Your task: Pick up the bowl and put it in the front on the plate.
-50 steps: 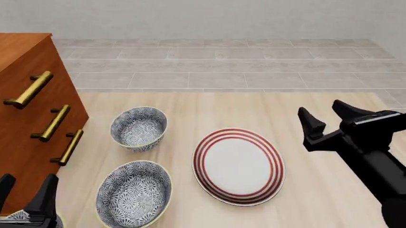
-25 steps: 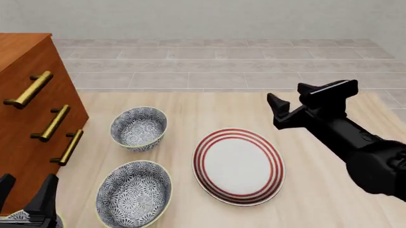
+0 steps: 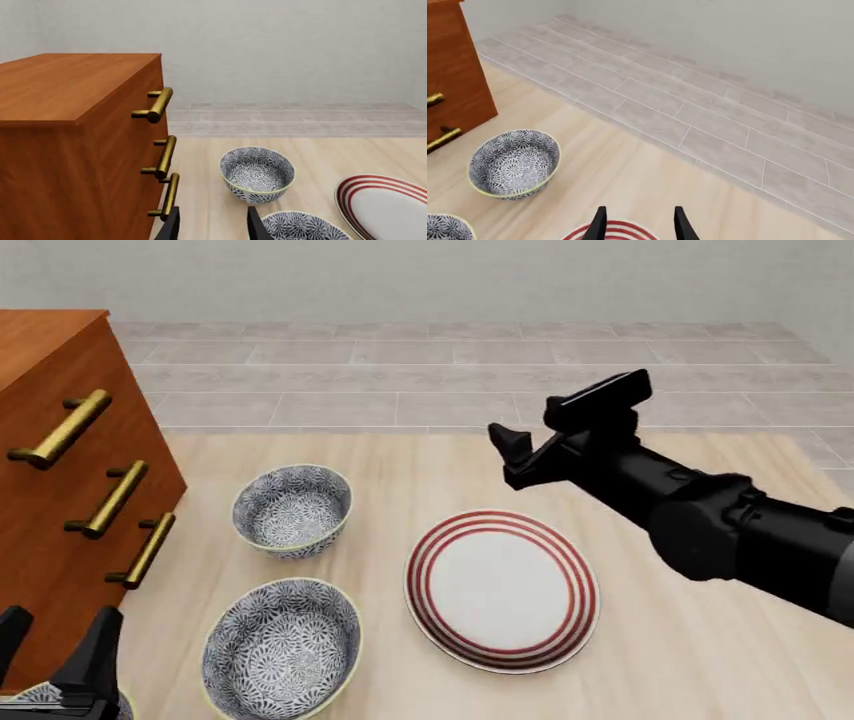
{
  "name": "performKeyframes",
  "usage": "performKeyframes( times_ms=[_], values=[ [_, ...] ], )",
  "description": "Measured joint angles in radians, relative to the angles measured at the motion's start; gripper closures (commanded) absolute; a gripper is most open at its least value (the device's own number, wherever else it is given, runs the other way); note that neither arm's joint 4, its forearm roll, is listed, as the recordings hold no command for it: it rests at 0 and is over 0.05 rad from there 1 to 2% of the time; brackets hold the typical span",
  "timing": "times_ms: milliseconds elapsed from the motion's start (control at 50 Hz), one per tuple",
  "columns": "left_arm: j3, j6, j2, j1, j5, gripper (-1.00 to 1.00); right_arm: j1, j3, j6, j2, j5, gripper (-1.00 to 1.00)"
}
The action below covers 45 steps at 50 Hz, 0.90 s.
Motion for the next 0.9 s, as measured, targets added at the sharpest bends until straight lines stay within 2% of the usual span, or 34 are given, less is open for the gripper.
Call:
performKeyframes(
  times_ms=[220,900],
  values=[
    [0.0,0.0,0.0,0.0,0.0,-1.0,0.04,-0.093,-0.009,0.082,0.034,-1.0],
    [0.0,0.0,0.0,0.0,0.0,-1.0,0.129,-0.437,0.088,0.32,0.281,-1.0]
  ],
)
